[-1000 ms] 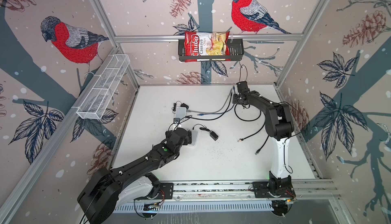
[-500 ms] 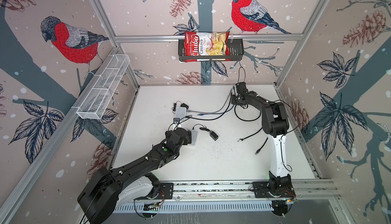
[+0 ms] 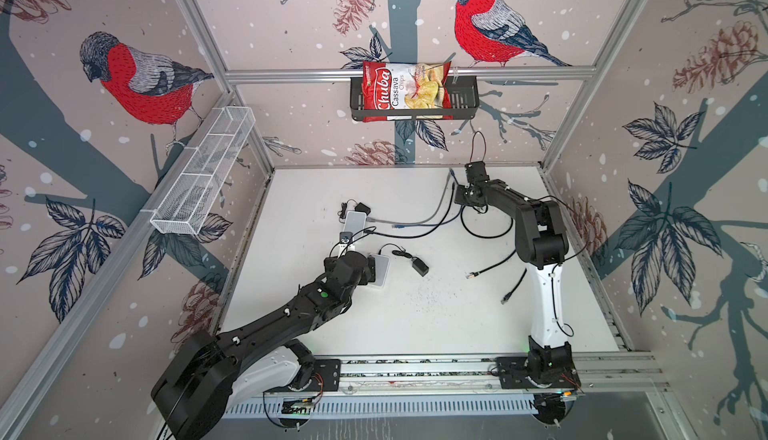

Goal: Insert the plug into the switch port

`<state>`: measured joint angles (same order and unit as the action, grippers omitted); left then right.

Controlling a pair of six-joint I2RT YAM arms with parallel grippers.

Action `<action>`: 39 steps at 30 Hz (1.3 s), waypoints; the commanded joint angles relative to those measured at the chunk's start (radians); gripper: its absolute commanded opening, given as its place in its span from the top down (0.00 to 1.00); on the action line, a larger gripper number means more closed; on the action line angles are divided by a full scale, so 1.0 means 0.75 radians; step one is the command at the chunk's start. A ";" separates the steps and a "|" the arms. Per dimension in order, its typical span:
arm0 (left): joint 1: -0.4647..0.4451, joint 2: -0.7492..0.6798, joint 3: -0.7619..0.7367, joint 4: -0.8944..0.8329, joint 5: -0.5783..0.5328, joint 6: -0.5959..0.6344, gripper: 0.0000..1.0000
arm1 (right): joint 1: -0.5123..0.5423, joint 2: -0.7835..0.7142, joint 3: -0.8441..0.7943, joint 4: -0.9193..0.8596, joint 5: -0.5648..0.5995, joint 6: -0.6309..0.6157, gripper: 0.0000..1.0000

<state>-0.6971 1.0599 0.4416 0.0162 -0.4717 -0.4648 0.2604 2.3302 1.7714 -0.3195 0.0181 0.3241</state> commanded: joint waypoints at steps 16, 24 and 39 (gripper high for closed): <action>0.002 -0.015 -0.025 0.062 -0.012 -0.001 0.03 | -0.040 -0.273 -0.111 -0.017 0.049 0.056 0.99; 0.001 -0.012 -0.017 0.065 -0.019 0.036 0.03 | -0.111 -0.465 -0.410 -0.034 0.170 0.027 0.98; 0.001 -0.020 -0.003 0.094 -0.004 0.082 0.03 | -0.150 -0.670 -0.802 -0.006 0.116 -0.024 0.83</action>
<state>-0.6971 1.0485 0.4381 0.0265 -0.4751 -0.4187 0.1421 1.8477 1.1843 -0.3492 0.1543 0.3511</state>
